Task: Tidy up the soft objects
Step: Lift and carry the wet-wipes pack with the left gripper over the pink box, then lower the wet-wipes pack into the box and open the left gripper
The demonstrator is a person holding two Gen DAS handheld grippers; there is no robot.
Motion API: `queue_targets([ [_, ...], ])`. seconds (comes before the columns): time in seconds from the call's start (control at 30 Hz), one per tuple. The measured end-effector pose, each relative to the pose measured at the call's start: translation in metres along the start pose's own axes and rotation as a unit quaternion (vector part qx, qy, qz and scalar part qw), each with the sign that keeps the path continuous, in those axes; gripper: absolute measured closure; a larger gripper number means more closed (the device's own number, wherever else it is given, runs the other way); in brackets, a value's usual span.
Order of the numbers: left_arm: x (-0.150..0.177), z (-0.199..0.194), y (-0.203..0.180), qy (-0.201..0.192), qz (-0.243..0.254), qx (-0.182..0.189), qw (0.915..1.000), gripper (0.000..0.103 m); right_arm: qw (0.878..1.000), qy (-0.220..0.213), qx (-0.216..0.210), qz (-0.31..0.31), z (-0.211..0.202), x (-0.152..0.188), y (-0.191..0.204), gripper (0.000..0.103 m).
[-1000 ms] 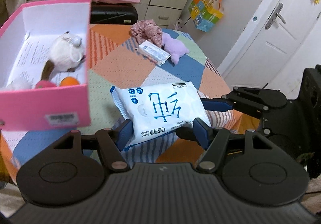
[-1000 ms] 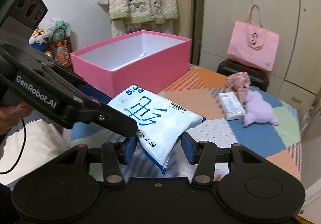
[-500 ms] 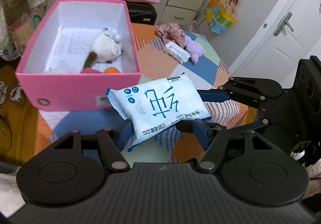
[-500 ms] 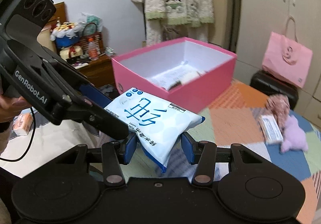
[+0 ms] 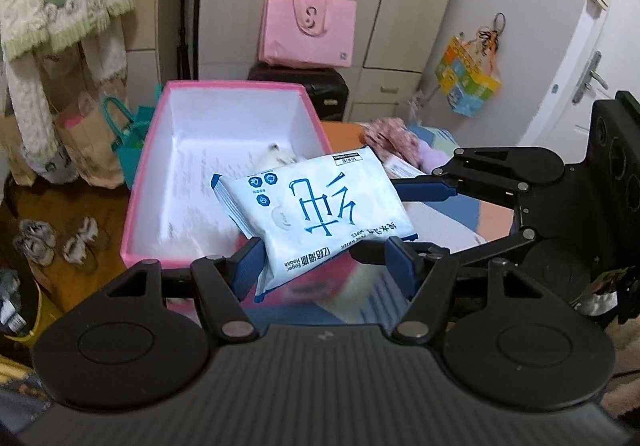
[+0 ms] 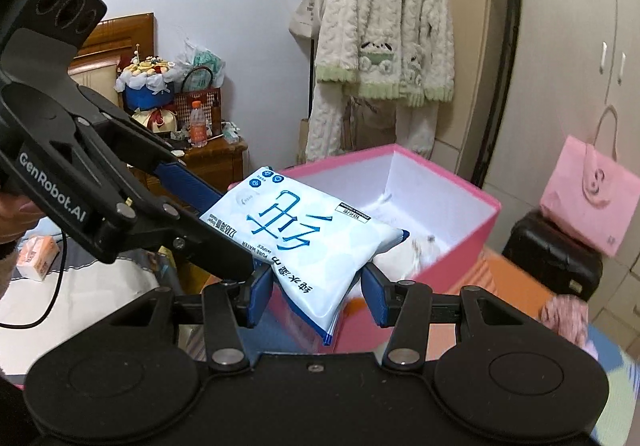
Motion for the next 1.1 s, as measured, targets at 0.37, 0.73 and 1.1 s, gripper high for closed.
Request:
queue_targets([
  [0.37,-0.034,0.053,0.052,0.029,0.013,-0.028,0.9991,0.039,0.998,0.036,-0.021,0.041,0.079,-0.015,-0.041,0.051],
  [0.73,-0.02,0.096,0.084,0.043,0.006,-0.049,0.9979,0.039,0.992,0.103,-0.055,0.043,0.15,0.001,-0.06,0.051],
  [1.1,-0.018,0.103,0.07,0.067,0.073,-0.089,0.9911,0.037,0.987,0.14,-0.077,0.025,0.164,0.009,-0.067,0.052],
])
Point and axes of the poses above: each gripper's, at about its wrist camera, not at the fingertips, and z roughly the way its jaws point, y to its left, x to its underside, the point moved 3 cm from there along z, roughly the way its jaws point, and after that the axes turned 9 degrees about -y, right-handed, at the moved point
